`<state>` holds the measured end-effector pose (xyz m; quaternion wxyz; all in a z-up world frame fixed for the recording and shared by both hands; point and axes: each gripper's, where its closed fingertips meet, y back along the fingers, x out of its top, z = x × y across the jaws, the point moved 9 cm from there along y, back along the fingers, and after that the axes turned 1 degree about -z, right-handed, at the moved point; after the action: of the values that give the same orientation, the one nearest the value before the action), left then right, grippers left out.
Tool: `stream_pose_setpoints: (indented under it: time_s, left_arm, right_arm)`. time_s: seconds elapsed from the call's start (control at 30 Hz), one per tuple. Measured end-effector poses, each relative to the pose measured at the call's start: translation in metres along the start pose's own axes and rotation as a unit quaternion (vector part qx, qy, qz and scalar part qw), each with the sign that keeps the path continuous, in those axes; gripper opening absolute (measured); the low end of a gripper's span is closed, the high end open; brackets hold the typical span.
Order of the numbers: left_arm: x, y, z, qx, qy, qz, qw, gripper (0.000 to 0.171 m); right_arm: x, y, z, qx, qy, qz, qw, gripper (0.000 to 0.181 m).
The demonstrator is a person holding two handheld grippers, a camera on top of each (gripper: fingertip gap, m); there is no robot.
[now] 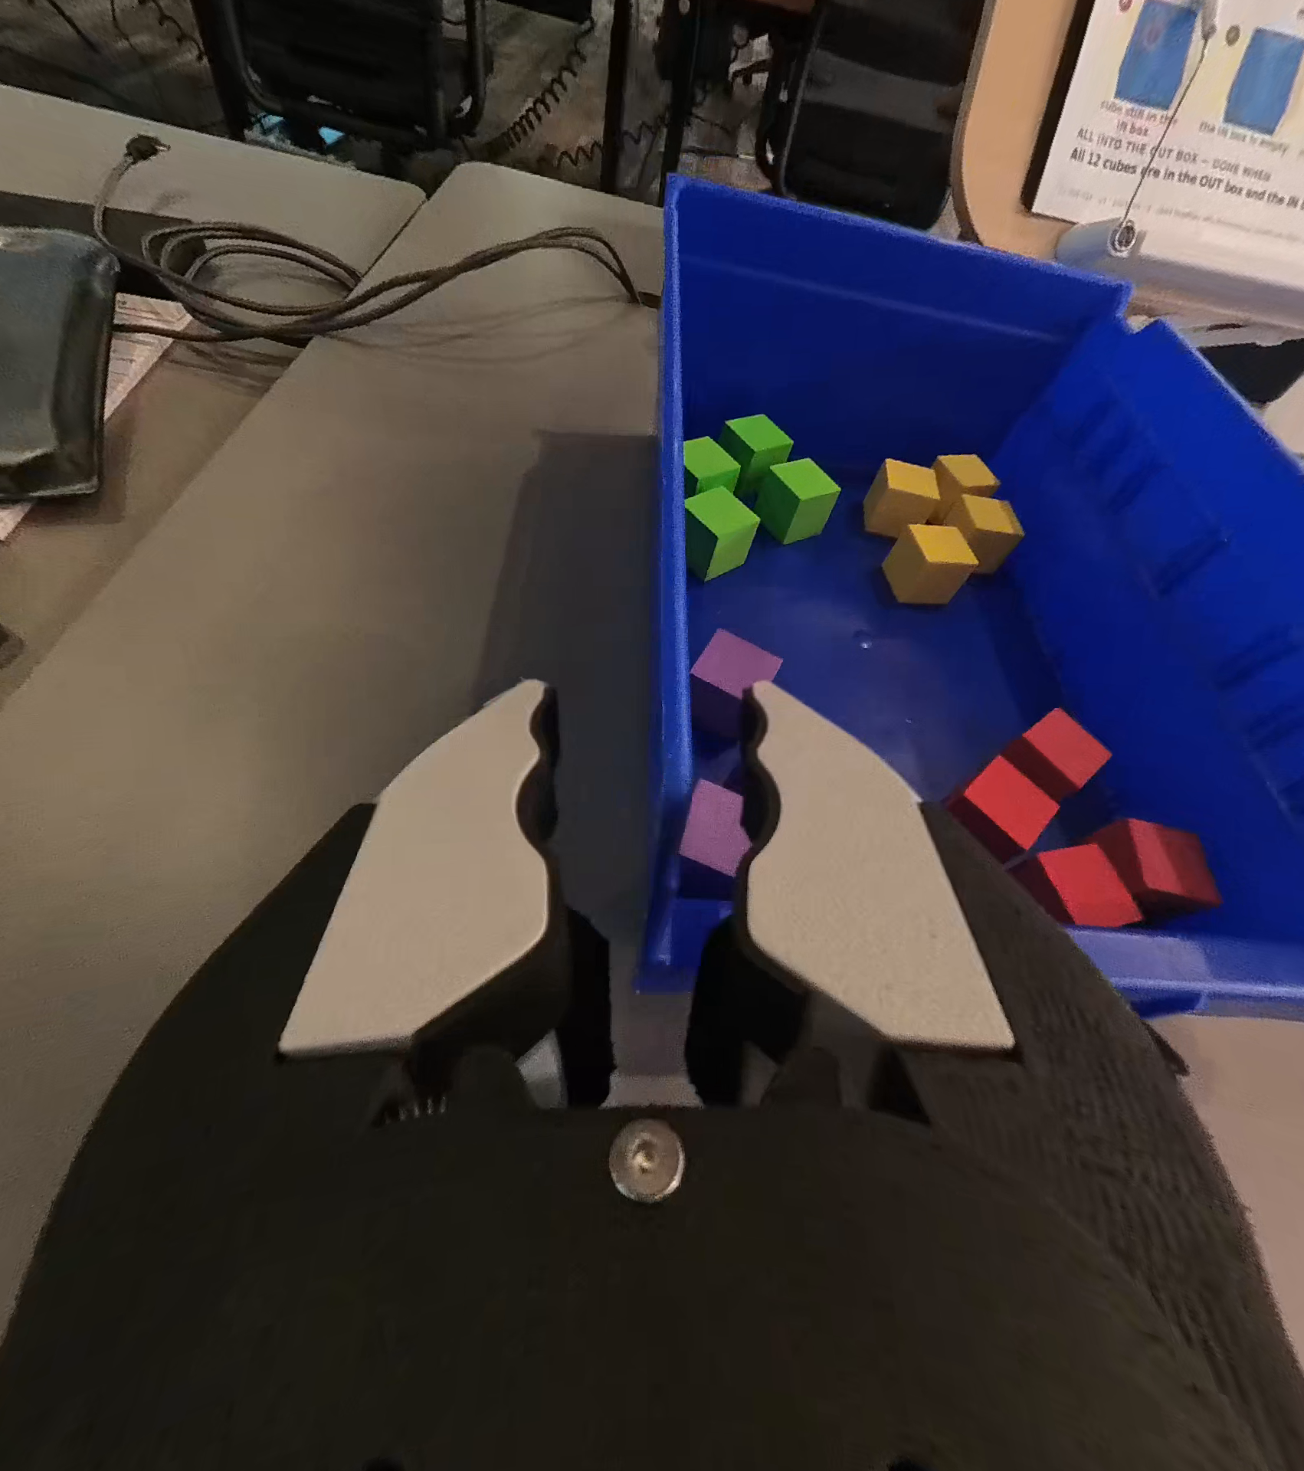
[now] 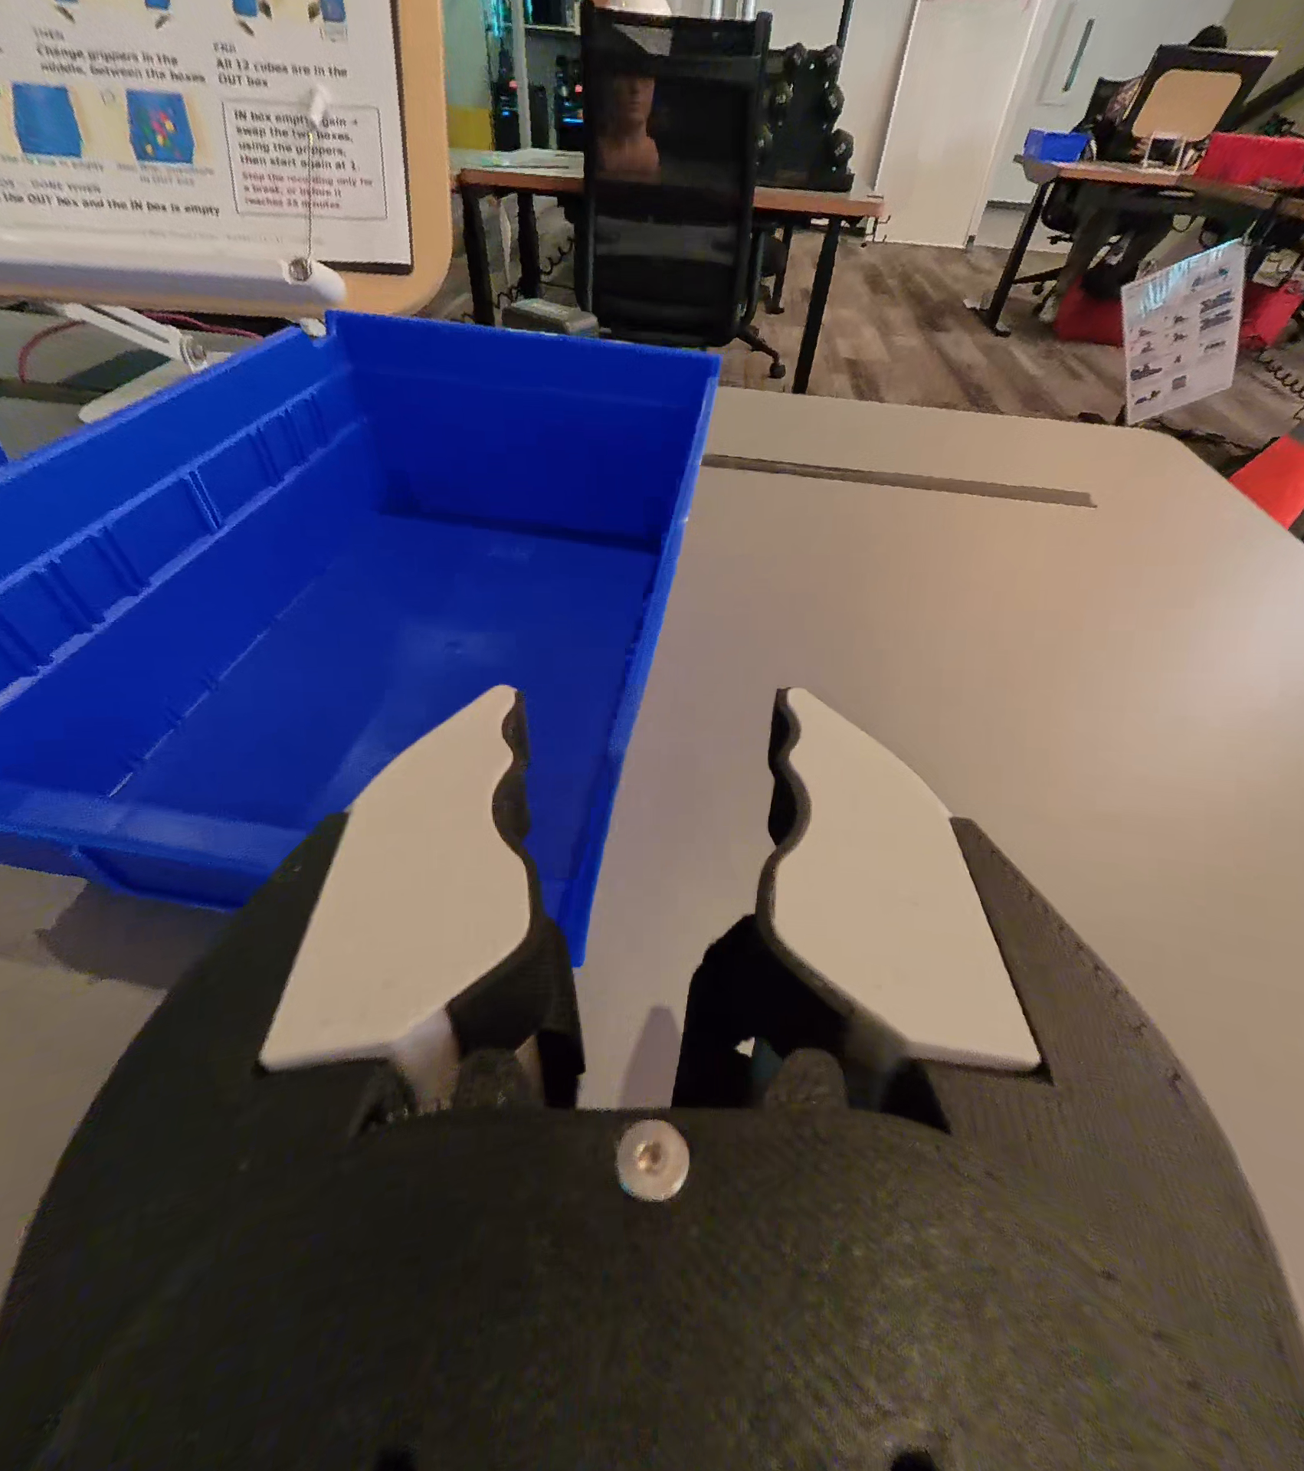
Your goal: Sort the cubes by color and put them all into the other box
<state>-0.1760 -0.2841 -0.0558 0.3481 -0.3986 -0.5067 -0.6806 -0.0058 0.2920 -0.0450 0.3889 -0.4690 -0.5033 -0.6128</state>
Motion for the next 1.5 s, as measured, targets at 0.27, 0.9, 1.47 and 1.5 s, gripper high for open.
stream_pose_setpoints:
  time_s: [0.27, 0.9, 1.47, 1.5]
  left_arm:
    - [0.010, 0.026, 0.005, -0.011, 0.021, -0.014, 1.000, 0.047]
    - [0.015, 0.087, 0.012, -0.068, 0.019, 0.008, 0.997, 0.044]
    - [0.020, 0.080, 0.006, -0.070, 0.022, 0.013, 0.997, 0.036]
    - [0.019, 0.077, 0.007, -0.068, 0.021, 0.010, 0.997, 0.036]
  right_arm:
    - [0.036, 0.041, -0.016, 0.038, 0.016, -0.154, 0.987, 0.047]
    - [0.168, 0.089, -0.281, 0.041, 0.460, -0.416, 0.783, 0.032]
    - [0.297, 0.104, -0.392, -0.121, 0.600, -0.290, 0.736, 0.041]
    - [0.297, 0.105, -0.397, -0.107, 0.602, -0.277, 0.741, 0.041]
